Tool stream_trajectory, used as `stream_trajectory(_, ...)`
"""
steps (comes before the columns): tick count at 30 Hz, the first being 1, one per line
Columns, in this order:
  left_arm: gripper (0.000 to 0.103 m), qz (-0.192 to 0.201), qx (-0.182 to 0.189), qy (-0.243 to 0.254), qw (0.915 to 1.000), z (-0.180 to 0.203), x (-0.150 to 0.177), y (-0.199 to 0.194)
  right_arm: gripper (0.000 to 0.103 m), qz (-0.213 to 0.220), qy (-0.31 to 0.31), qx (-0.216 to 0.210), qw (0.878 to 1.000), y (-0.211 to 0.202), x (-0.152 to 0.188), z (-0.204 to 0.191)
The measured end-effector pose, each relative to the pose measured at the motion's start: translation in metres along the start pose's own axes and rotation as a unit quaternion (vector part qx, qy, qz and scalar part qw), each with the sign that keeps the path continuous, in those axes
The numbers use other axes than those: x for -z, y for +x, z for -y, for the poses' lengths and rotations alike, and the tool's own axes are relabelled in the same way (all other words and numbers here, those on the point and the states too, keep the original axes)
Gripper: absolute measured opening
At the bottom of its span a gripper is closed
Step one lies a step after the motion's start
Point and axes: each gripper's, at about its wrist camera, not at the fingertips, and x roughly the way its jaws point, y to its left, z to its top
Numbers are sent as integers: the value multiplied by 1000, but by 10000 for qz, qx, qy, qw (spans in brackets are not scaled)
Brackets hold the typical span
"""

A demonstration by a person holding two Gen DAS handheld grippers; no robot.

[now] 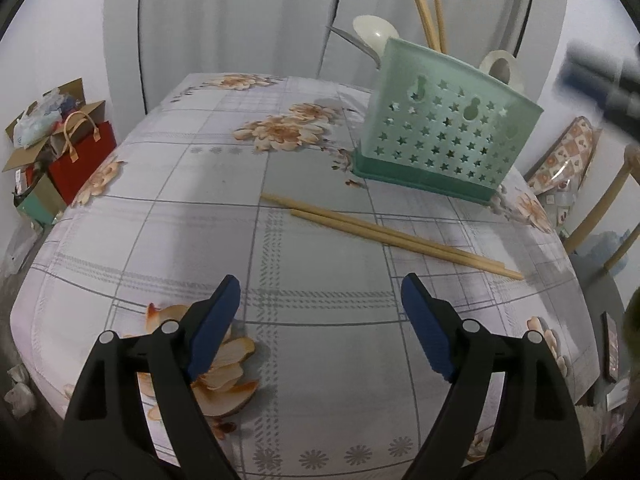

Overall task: Organize utensils
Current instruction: 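Close the right gripper on the remaining pair of chopsticks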

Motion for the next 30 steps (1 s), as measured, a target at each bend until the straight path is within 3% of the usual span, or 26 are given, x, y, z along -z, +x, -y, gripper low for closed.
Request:
stream_trajectory(2,78,-32,14,28,10000,1,1,1,49,-853,133,240,9960,39,23,6)
stream_trajectory(3,78,-34,24,43,10000,1,1,0,43,-1140,301,252,9927,53,33,12)
stream_trajectory(6,69,-18,143,83,9999,1,0,-2,35,-1543,670,133,9857,76,51,27)
stream_trajectory(12,32,-331,756,-25,9966,1,2,8,22,-1824,433,195,9821,89,63,16)
stream_trajectory(17,30,-458,1116,-203,9925,3,0,18,15,-1893,722,-72,9792,87,69,13)
stream_trajectory(26,29,-549,1168,-391,9909,5,-8,28,4,-1980,1104,-638,9719,85,85,-14)
stream_trajectory(30,29,-592,1181,-351,9906,9,-11,31,3,-1889,1218,-627,9724,83,84,-15)
